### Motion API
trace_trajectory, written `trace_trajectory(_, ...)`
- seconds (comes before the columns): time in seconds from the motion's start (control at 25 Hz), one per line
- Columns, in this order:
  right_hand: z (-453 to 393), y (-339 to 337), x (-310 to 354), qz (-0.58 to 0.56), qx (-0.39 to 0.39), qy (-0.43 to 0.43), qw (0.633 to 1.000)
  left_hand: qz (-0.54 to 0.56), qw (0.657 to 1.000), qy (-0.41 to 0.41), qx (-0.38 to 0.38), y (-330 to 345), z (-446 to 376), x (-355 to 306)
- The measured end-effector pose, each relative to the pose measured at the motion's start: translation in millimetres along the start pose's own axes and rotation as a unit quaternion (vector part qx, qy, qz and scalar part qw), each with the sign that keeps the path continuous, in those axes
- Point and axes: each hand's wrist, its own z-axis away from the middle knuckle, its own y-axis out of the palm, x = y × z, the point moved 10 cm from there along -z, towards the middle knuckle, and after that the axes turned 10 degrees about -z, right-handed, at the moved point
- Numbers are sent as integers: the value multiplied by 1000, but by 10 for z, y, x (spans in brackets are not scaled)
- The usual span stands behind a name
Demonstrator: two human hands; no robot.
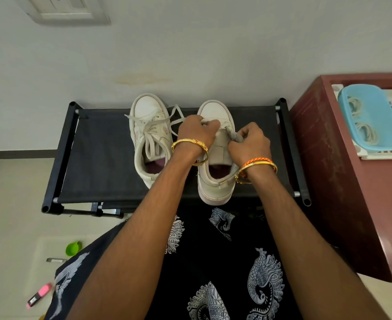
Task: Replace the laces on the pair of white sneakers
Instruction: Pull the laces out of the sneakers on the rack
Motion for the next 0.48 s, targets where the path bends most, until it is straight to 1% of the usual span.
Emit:
trace_trajectory(0.08, -7, 7, -24, -1, -1, 7, 1000, 37, 999, -15, -26, -129, -34, 78)
trace_trajectory(0.16, -3, 14, -31, 10, -5, 4, 1000, 113, 990, -33, -72, -297, -54, 191)
trace_trajectory(0.24, 3, 31, 61, 32, -10, -32, 999, 160, 978, -44, -125, -469, -5, 255)
trace_trajectory(0.28, 3, 49, 169, 44, -7, -72, 996, 164, 975, -45, -141, -530, 30, 267)
trace_trajectory(0.36, -16, 124, 428, 79, 16, -167, 983, 147, 979, -52, -127, -572, 69, 306)
trace_trajectory(0.4, -39, 178, 524, 108, 34, -202, 973, 163, 979, -56, -109, -586, 83, 330)
trace_trajectory(0.48, -95, 285, 563, 191, 73, -233, 951, 228, 970, -53, -69, -580, 112, 362)
